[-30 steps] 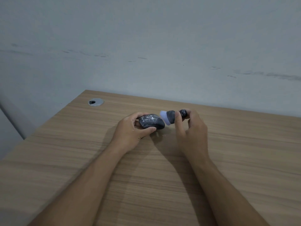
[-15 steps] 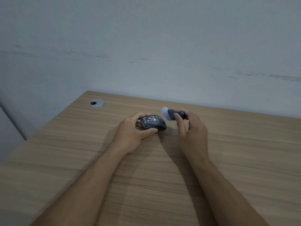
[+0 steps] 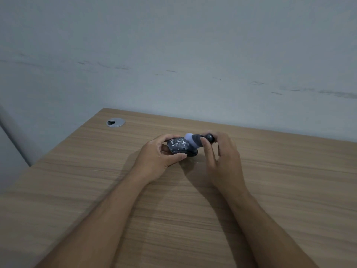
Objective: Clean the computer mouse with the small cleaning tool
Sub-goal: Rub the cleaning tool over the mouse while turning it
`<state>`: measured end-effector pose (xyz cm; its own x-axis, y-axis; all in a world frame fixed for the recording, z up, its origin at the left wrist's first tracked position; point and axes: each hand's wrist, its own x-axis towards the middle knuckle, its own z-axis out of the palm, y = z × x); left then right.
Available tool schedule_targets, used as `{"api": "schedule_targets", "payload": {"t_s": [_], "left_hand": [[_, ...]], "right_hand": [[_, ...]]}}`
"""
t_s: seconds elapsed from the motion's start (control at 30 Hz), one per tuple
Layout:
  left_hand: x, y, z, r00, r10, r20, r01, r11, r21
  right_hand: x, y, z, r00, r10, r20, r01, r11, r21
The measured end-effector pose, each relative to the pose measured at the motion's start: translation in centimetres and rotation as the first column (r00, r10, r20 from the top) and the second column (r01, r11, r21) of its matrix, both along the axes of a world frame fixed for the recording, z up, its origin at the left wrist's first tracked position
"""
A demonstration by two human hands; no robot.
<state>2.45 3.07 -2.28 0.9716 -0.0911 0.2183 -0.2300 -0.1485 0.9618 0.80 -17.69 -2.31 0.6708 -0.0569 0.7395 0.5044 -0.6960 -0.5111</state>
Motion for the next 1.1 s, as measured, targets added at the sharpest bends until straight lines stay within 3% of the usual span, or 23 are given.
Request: {"api": "schedule_targets", "payload": {"t_s": [0.2, 0.37, 0.53, 0.7, 0.87, 0.97, 1.1], "left_hand": [[0.0, 0.0, -0.1, 1.000, 0.001, 0.003, -0.001, 1.000, 0.003], [0.2, 0.2, -0.3, 1.000, 0.008, 0.018, -0.008, 1.000, 0.014], [0.4, 0.3, -0.7, 1.000, 0.007, 0.008, -0.007, 1.000, 0.014], [0.8, 0.4, -1.0, 1.000, 0.007, 0.029, -0.008, 0.999, 0.038], [0.7, 0.2, -0.9, 0.999, 0.022, 0.031, -0.023, 0.999, 0.034], [0.9, 0.3, -1.0, 0.999, 0.031, 0.037, -0.033, 0.998, 0.054], [0.8, 0.3, -1.0, 0.998, 0.046, 0.048, -0.049, 0.997, 0.061]], "right_hand": [[0.4, -0.7, 0.4, 0.997, -0.074, -0.007, 0.075, 0.989, 0.126], [0.5, 0.1, -0.5, 0.997, -0.040, -0.061, 0.042, 0.999, 0.033], [0.1, -0.3, 0.4, 0.995, -0.097, -0.039, 0.101, 0.986, 0.129], [0.0, 0.6, -0.3, 0.999, -0.036, -0.007, 0.036, 0.999, -0.009], [0.1, 0.2, 0.2, 0.996, -0.092, -0.019, 0.094, 0.987, 0.128], [-0.6, 0.5, 0.2, 0.998, -0.066, 0.008, 0.065, 0.996, 0.053], [0.1, 0.3, -0.4, 0.992, -0.092, -0.090, 0.097, 0.994, 0.048]]}}
